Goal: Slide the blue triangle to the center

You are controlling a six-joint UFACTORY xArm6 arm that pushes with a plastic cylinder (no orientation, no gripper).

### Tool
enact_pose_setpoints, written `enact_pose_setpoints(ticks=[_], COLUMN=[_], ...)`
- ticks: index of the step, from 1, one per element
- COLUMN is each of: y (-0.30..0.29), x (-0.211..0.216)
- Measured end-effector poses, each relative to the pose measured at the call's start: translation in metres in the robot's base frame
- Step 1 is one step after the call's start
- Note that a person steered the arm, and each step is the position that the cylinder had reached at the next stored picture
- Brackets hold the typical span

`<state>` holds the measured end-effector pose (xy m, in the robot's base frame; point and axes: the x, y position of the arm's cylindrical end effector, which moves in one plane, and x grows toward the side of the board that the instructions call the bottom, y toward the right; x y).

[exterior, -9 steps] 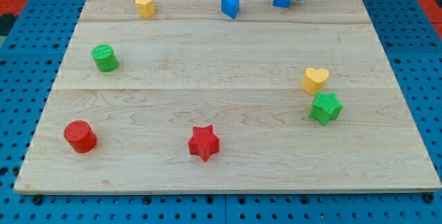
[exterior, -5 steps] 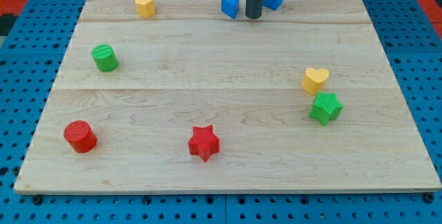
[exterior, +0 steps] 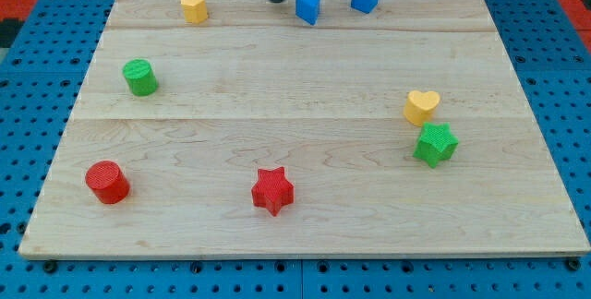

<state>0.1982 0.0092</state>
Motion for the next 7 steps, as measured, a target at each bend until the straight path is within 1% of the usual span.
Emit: enact_pose_setpoints(ticks=[1, 2, 3, 4, 5, 6, 7], y=[0.063, 0.075, 0.102, 0.090, 0.038, -0.012, -0.018], x=[0.038, 0.081, 0.066, 0.051, 0.031, 0.024, 0.053])
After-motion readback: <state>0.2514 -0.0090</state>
